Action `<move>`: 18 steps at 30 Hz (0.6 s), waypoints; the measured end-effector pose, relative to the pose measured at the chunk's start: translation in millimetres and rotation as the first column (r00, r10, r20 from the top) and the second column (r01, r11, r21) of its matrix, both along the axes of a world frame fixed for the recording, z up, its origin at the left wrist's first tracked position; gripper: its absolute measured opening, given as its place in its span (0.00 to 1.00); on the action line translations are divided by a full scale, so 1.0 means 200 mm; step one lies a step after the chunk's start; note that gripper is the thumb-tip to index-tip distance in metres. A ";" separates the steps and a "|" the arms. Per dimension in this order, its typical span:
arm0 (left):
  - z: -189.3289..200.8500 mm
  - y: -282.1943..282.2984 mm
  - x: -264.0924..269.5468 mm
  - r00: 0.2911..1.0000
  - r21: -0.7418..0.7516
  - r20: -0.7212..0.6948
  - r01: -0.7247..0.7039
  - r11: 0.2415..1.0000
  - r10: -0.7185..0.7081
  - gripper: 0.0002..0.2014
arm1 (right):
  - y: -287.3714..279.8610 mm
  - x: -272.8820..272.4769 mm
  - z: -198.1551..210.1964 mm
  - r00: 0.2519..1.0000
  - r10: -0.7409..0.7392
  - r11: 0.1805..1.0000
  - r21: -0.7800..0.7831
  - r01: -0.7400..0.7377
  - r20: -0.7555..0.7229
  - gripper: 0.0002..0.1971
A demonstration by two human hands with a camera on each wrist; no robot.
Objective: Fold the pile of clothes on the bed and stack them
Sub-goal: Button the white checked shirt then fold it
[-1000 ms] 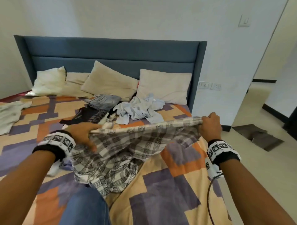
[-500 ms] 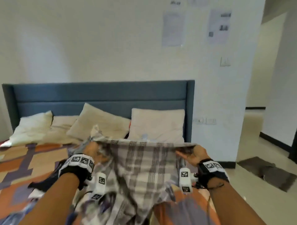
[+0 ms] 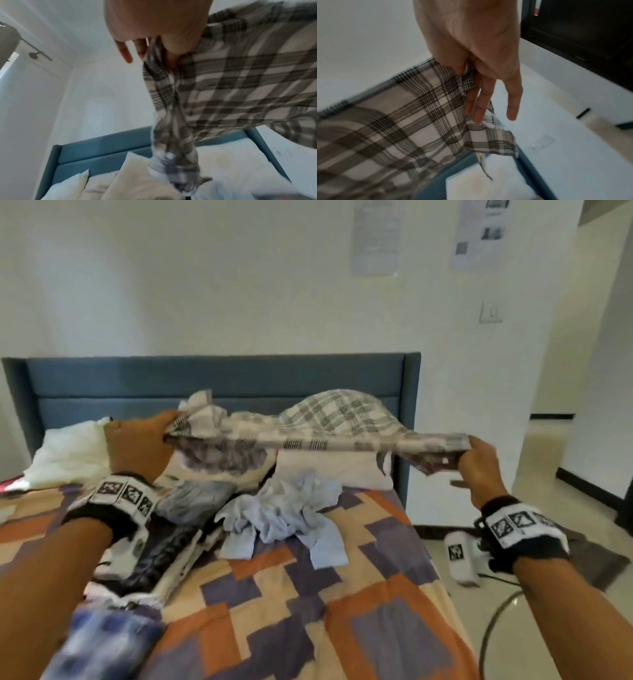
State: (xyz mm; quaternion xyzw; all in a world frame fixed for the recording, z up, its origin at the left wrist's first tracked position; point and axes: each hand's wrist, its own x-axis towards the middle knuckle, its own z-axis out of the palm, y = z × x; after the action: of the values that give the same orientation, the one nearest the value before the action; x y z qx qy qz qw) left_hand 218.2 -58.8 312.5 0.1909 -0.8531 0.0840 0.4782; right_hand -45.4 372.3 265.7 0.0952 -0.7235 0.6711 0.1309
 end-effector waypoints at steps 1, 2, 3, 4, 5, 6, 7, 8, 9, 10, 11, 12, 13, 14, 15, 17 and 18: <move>-0.09 0.01 0.08 0.992 -0.026 0.120 0.029 0.999 -0.025 0.21 | 0.06 0.04 -0.13 1.000 -0.008 0.989 0.147 0.009 -0.011 0.23; -0.18 0.03 0.16 0.961 -0.019 0.273 0.061 0.998 -0.053 0.24 | 0.14 0.08 -0.28 0.999 0.016 0.964 0.265 -0.007 -0.031 0.25; -0.28 0.01 0.23 0.900 0.020 0.425 0.096 0.995 -0.095 0.28 | 0.20 0.15 -0.41 0.998 0.049 0.921 0.388 -0.028 -0.044 0.27; -0.37 0.03 0.31 0.826 0.081 0.544 0.124 0.989 -0.149 0.33 | 0.26 0.22 -0.55 0.997 0.069 0.861 0.506 -0.044 -0.031 0.29; -0.48 0.02 0.37 0.747 0.134 0.639 0.127 0.983 -0.183 0.35 | 0.33 0.31 -0.67 0.997 0.074 0.788 0.614 -0.054 -0.008 0.31; -0.57 0.03 0.44 0.636 0.201 0.742 0.094 0.975 -0.214 0.37 | 0.39 0.39 -0.79 0.996 0.083 0.710 0.700 -0.081 0.031 0.32; -0.68 0.08 0.52 0.552 0.256 0.798 0.055 0.965 -0.243 0.37 | 0.46 0.49 -0.91 0.993 0.087 0.636 0.763 -0.120 0.083 0.32; -0.77 0.10 0.58 0.466 0.306 0.839 0.025 0.952 -0.281 0.37 | 0.52 0.58 -1.01 0.986 0.093 0.567 0.807 -0.167 0.138 0.32; -0.86 0.14 0.65 0.410 0.364 0.847 0.018 0.931 -0.338 0.35 | 0.59 0.68 -1.09 0.975 0.086 0.492 0.842 -0.221 0.205 0.31; -0.95 0.18 0.72 0.356 0.464 0.831 -0.022 0.885 -0.427 0.32 | 0.65 0.76 -1.17 0.959 0.085 0.430 0.859 -0.279 0.269 0.30; -1.03 0.21 0.78 0.302 0.519 0.820 -0.034 0.854 -0.486 0.31 | 0.70 0.83 -1.23 0.942 0.066 0.369 0.870 -0.328 0.328 0.30; -1.10 0.25 0.83 0.249 0.521 0.828 -0.013 0.854 -0.502 0.34 | 0.75 0.88 -1.28 0.926 0.052 0.328 0.869 -0.370 0.374 0.31; -1.15 0.26 0.87 0.184 0.450 0.877 0.012 0.893 -0.444 0.37 | 0.78 0.92 -1.32 0.914 0.049 0.300 0.867 -0.398 0.403 0.31; -1.19 0.28 0.91 0.115 0.372 0.921 0.018 0.928 -0.372 0.37 | 0.82 0.95 -1.36 0.901 0.050 0.279 0.860 -0.427 0.431 0.30; -1.20 0.30 0.94 0.072 0.327 0.943 -0.011 0.945 -0.325 0.34 | 0.84 0.96 -1.39 0.892 0.046 0.250 0.860 -0.446 0.450 0.28; -1.22 0.37 0.98 0.051 0.295 0.955 -0.019 0.955 -0.293 0.24 | 0.86 0.98 -1.42 0.888 0.034 0.208 0.865 -0.456 0.459 0.27; -1.23 0.39 0.99 0.031 0.249 0.968 0.016 0.968 -0.249 0.22 | 0.85 0.99 -1.41 0.891 0.022 0.187 0.874 -0.448 0.453 0.28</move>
State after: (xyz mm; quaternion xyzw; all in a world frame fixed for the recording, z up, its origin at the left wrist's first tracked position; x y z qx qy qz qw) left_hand 416.3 18.6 67.1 0.0395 -0.9630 0.0751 -0.2558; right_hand 153.4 543.1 -15.6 0.1499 -0.9657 0.0936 -0.1904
